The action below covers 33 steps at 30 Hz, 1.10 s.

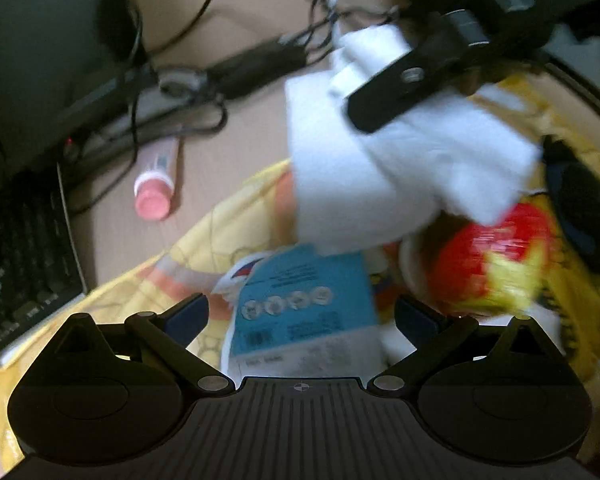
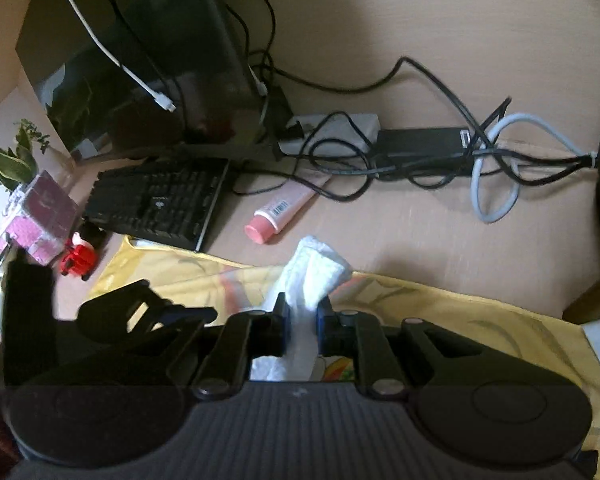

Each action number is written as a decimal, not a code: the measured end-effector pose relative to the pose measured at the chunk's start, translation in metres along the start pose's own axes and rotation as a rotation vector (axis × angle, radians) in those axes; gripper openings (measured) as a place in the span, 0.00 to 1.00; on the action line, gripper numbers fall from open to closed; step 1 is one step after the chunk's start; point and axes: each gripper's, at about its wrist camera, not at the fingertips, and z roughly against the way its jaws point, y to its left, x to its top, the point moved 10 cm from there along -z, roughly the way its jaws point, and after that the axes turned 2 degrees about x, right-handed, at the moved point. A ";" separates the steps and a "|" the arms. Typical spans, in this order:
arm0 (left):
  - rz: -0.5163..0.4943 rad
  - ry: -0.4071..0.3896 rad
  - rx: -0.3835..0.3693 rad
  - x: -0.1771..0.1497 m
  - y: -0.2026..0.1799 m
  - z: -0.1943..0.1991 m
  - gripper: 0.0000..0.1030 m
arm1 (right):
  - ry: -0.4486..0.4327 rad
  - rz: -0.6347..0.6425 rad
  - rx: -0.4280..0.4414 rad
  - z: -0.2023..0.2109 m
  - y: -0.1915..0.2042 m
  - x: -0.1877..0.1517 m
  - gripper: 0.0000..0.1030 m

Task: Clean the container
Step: 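Move the tissue in the right tool over to the crocheted doll, then wipe the doll's red star-patterned body with the tissue in the right tool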

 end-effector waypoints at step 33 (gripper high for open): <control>-0.157 -0.099 -0.170 0.019 -0.103 0.041 0.96 | -0.066 0.087 -0.238 0.043 -0.060 -0.046 0.14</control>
